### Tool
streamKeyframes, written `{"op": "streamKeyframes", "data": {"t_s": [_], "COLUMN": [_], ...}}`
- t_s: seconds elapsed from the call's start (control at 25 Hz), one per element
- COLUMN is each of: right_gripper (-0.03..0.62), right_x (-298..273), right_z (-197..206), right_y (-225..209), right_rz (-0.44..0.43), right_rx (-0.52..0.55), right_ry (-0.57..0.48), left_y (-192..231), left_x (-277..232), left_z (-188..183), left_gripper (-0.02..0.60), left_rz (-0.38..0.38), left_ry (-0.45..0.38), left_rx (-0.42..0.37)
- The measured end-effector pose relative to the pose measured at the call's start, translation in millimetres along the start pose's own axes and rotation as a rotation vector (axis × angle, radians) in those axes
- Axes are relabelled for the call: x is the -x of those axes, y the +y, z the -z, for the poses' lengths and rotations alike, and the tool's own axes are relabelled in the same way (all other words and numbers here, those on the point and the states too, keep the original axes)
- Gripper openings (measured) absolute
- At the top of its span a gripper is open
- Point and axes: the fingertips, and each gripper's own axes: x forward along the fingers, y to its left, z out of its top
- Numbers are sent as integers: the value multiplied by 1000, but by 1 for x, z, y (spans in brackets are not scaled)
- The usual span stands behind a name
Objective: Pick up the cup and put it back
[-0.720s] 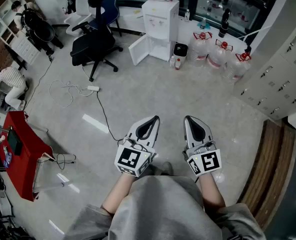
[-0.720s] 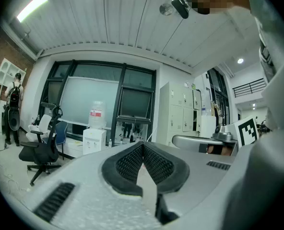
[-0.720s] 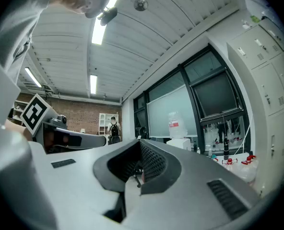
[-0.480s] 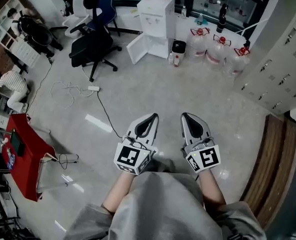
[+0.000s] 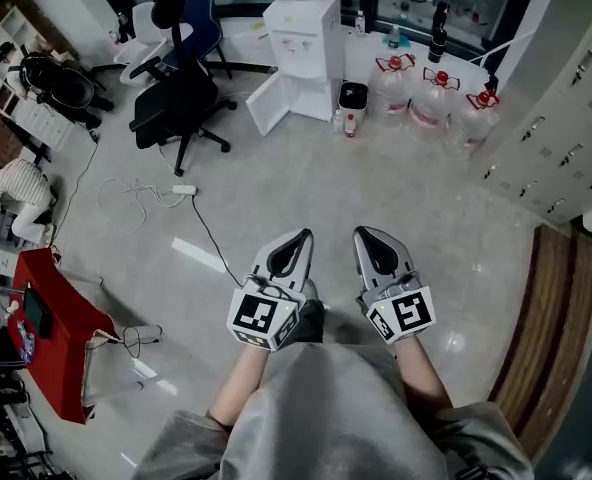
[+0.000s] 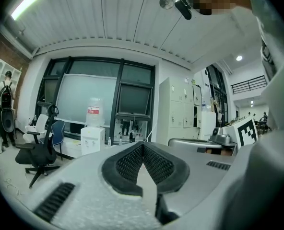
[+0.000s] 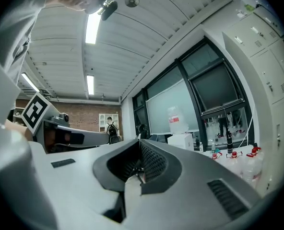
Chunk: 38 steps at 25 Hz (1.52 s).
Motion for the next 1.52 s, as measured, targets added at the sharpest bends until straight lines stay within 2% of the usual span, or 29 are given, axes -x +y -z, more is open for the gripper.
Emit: {"op": "streamKeyframes", "data": {"t_s": [0.68, 1.16, 1.52], "right_gripper": [11, 11, 11], "right_x": [-175, -243, -308], "right_z": [22, 45, 58], "right_y": [-16, -35, -90], "right_rz": [33, 55, 36], "right_rx": [-12, -39, -76], "right_ry": [61, 111, 124], "left_y": [161, 224, 274], "left_x": [-78, -112, -179], "left_z": [-5, 4, 8], "left_gripper": [9, 9, 9], "left_rz": [68, 91, 59], "left_ry": [25, 59, 99], "left_rx": [35, 71, 76]}}
